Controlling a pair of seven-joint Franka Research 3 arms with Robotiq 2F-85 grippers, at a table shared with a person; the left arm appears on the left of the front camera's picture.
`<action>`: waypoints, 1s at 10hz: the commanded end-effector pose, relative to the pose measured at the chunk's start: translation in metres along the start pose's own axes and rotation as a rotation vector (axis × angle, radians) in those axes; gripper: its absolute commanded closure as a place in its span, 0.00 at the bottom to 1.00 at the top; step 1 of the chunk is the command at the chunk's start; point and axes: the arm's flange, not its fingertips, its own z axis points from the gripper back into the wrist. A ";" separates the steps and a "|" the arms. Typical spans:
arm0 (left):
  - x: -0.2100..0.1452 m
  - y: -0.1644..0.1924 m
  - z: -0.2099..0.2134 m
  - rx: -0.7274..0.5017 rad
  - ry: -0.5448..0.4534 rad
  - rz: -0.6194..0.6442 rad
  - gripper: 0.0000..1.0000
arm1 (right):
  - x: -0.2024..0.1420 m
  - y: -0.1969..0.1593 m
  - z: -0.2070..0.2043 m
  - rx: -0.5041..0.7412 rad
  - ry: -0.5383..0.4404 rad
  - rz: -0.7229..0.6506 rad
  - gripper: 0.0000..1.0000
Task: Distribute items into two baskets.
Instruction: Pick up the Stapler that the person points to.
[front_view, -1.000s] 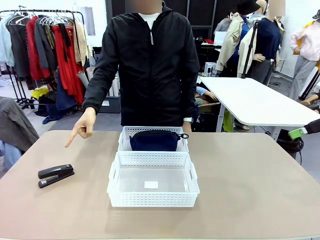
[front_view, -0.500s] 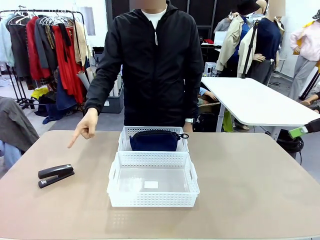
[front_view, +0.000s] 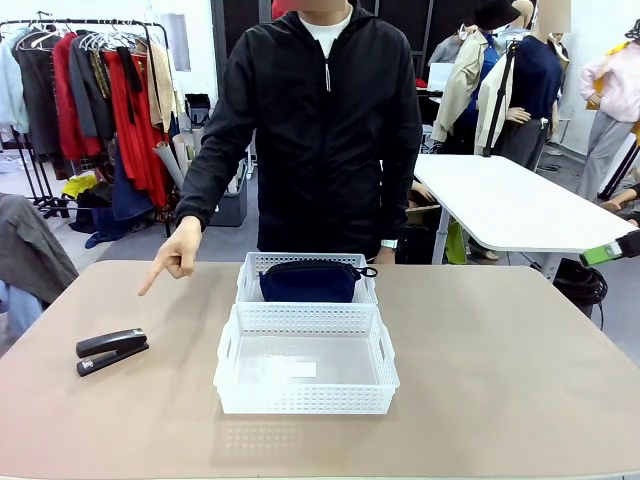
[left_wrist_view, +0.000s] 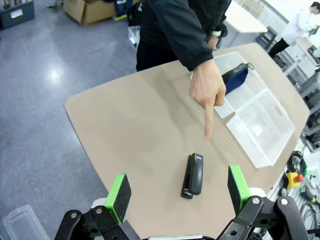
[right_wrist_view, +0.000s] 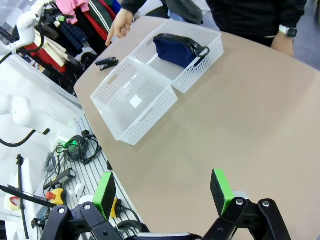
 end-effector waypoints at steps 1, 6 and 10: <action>0.002 -0.010 -0.013 -0.005 0.049 -0.038 0.00 | 0.004 0.003 0.007 0.012 -0.061 0.002 0.00; 0.008 -0.041 -0.052 -0.002 0.193 -0.169 0.00 | 0.006 0.004 0.010 0.039 -0.120 0.033 0.00; 0.013 -0.060 -0.082 -0.026 0.327 -0.255 0.00 | 0.006 0.004 0.005 0.021 -0.082 -0.005 0.00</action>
